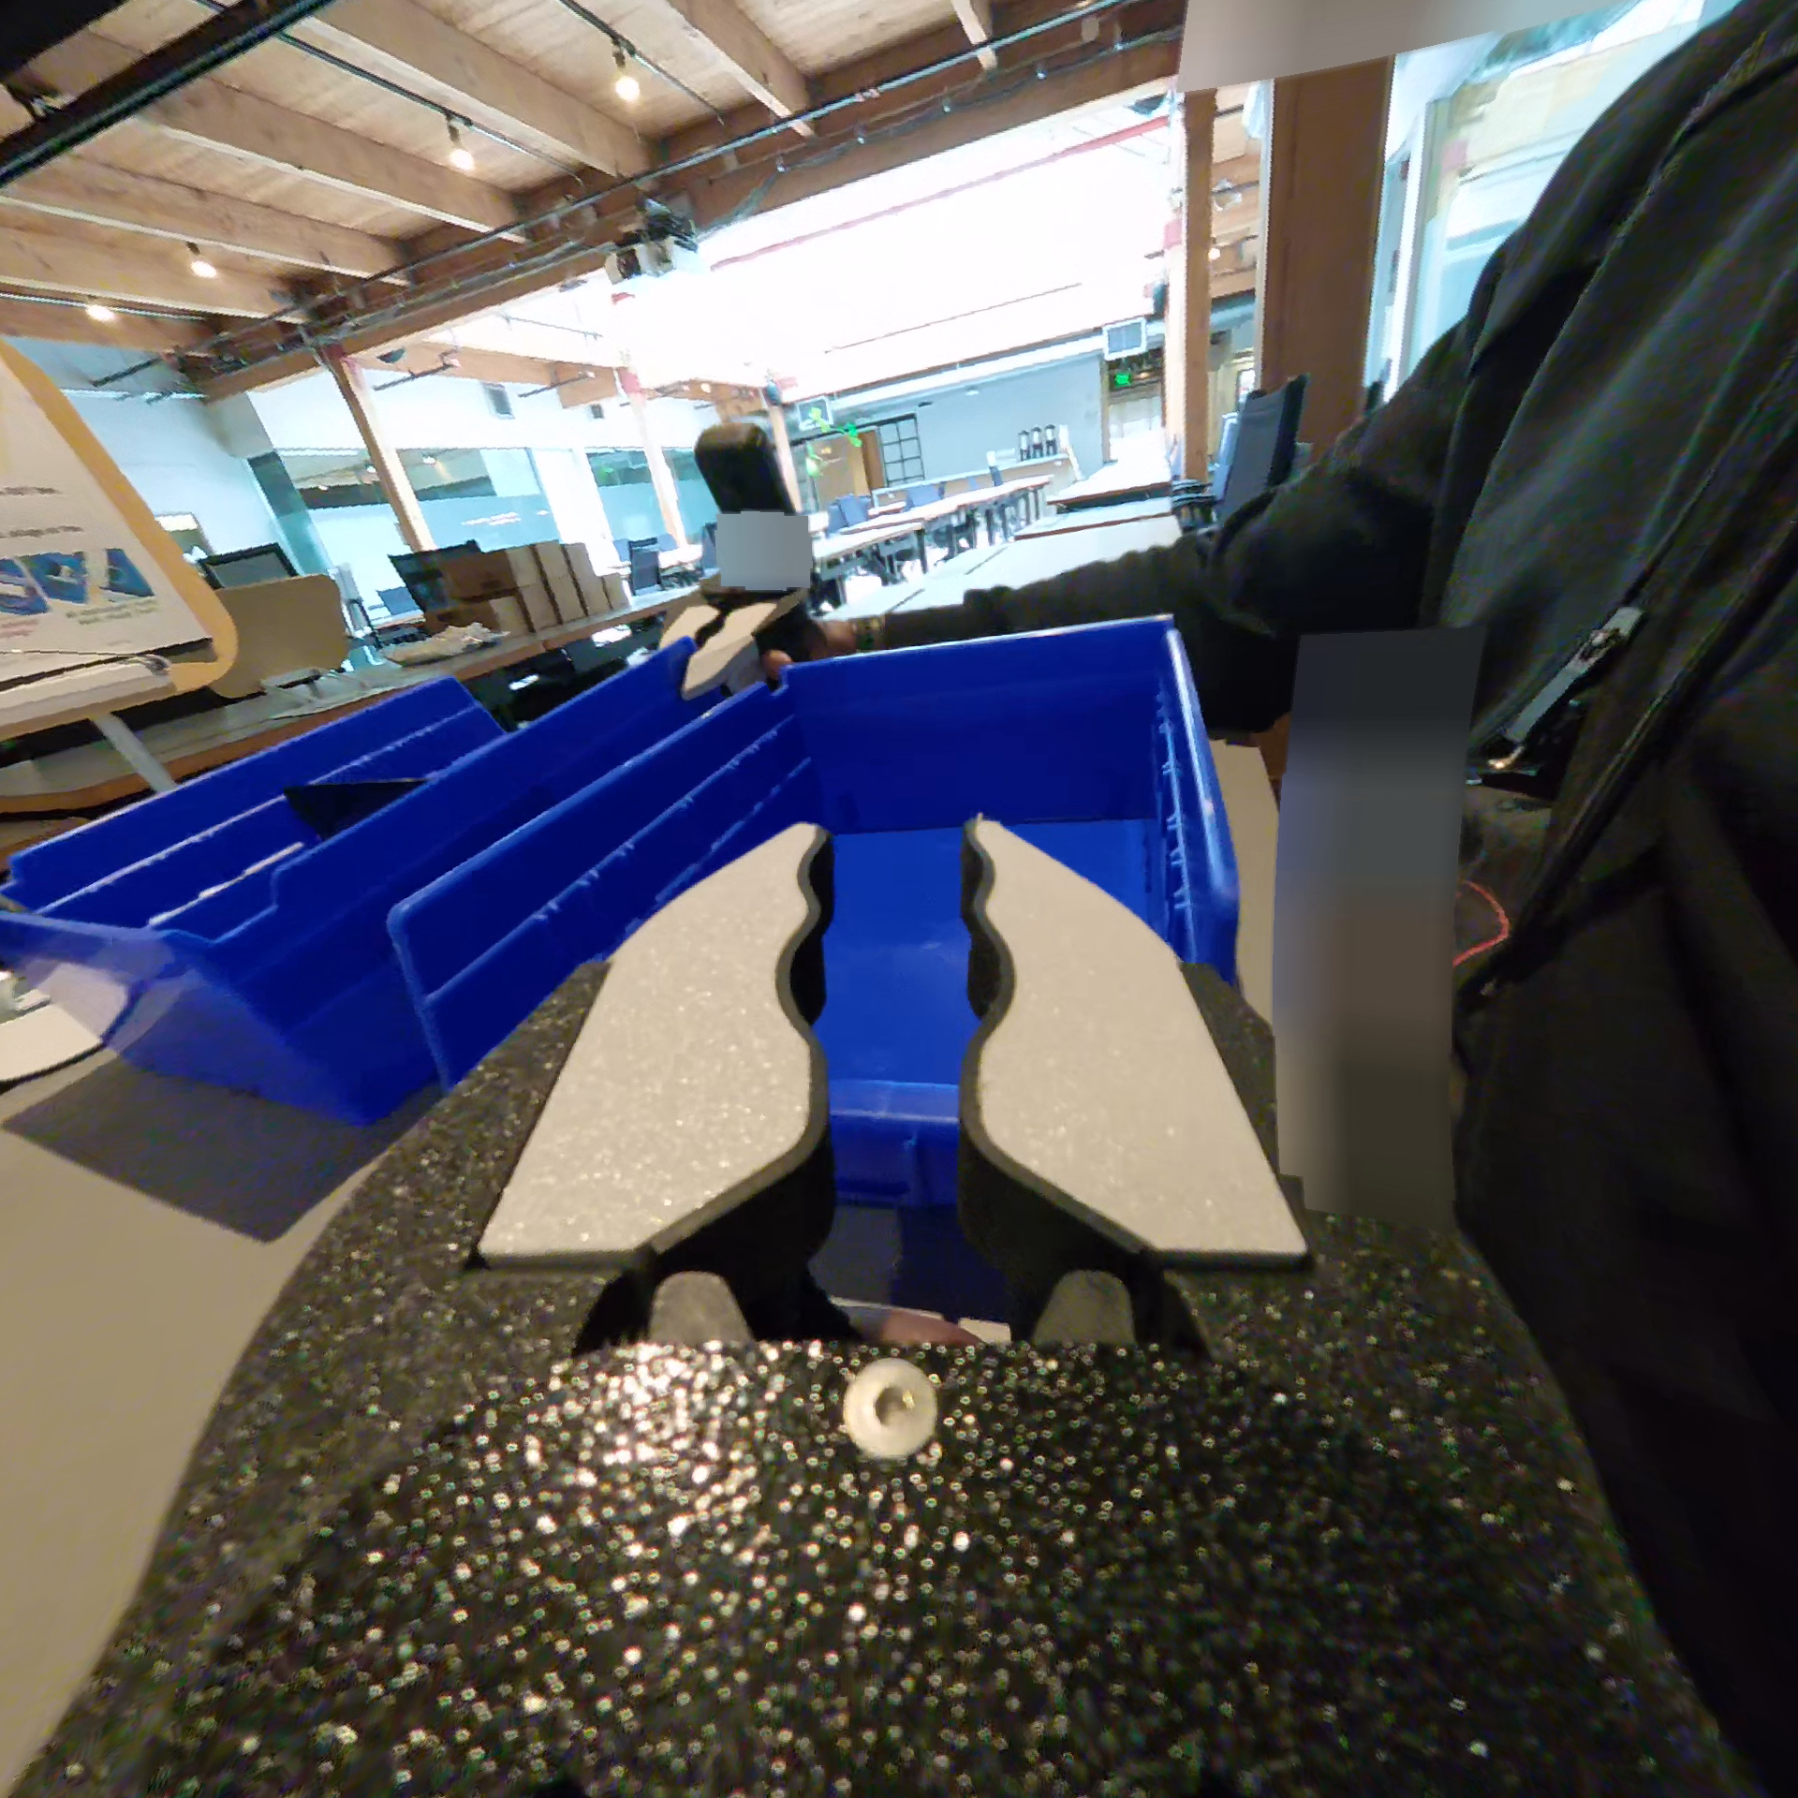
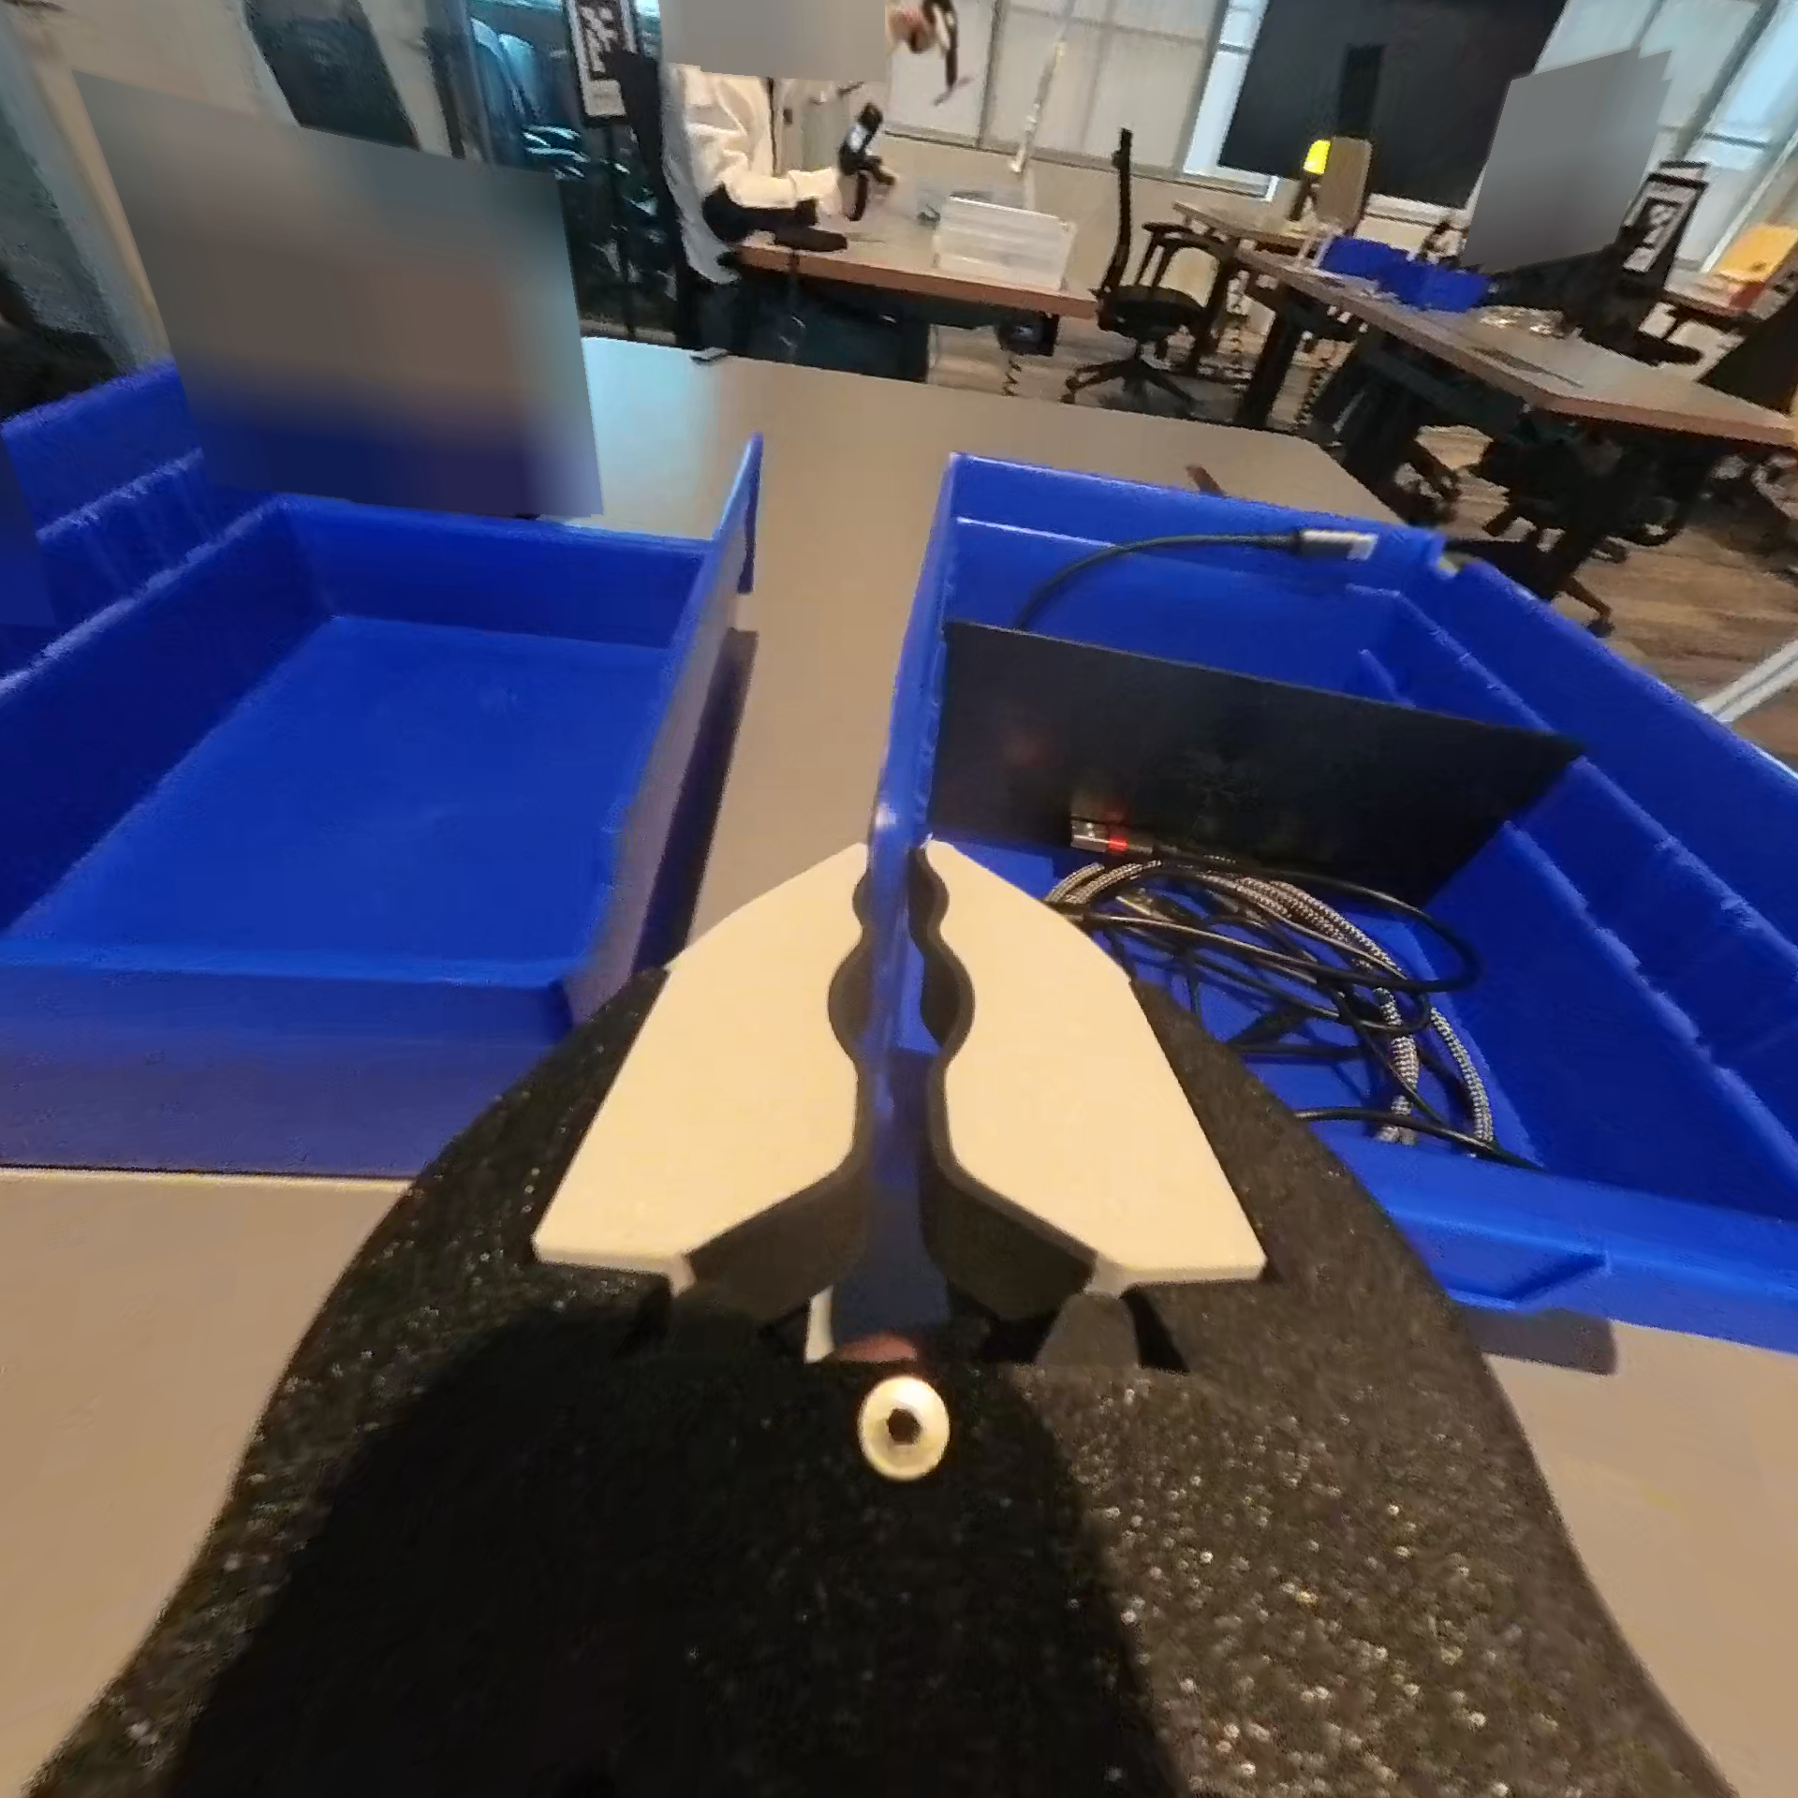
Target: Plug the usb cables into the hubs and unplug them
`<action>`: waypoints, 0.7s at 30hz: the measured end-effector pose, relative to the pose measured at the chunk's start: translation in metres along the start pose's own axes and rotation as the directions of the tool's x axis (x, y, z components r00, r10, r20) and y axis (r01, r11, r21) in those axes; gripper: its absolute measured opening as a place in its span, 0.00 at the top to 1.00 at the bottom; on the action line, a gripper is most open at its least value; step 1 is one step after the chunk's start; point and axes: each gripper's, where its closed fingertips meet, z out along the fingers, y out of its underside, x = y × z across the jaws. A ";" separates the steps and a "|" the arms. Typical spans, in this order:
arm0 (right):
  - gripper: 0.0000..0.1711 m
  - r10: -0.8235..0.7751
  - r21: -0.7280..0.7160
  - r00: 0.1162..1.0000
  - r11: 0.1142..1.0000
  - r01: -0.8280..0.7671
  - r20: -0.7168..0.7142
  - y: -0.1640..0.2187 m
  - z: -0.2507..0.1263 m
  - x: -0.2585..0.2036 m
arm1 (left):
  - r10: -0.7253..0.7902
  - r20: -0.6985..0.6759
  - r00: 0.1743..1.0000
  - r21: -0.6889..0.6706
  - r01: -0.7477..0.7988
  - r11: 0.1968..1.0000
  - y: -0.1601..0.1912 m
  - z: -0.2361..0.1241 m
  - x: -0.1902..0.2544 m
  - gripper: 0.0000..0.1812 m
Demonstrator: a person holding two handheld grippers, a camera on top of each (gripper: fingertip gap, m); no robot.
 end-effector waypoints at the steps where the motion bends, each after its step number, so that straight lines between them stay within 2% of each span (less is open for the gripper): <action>1: 0.97 0.006 0.007 1.000 1.000 -0.007 0.019 0.002 0.003 0.000 | -0.002 0.012 1.000 0.006 0.002 1.000 -0.001 -0.001 -0.001 0.87; 10: 0.97 0.048 0.011 0.989 0.999 -0.050 0.140 0.015 0.019 0.000 | -0.009 0.086 0.996 0.006 0.008 1.000 0.000 -0.001 -0.010 0.87; 18: 0.98 0.026 0.024 0.998 0.999 -0.028 0.058 0.018 0.018 0.005 | -0.043 0.139 0.989 0.026 0.040 0.999 -0.001 -0.002 -0.022 0.86; 21: 0.97 0.043 0.070 0.999 0.997 -0.045 0.033 0.012 0.012 0.003 | -0.052 0.182 0.982 0.032 0.047 0.998 -0.001 -0.004 -0.032 0.85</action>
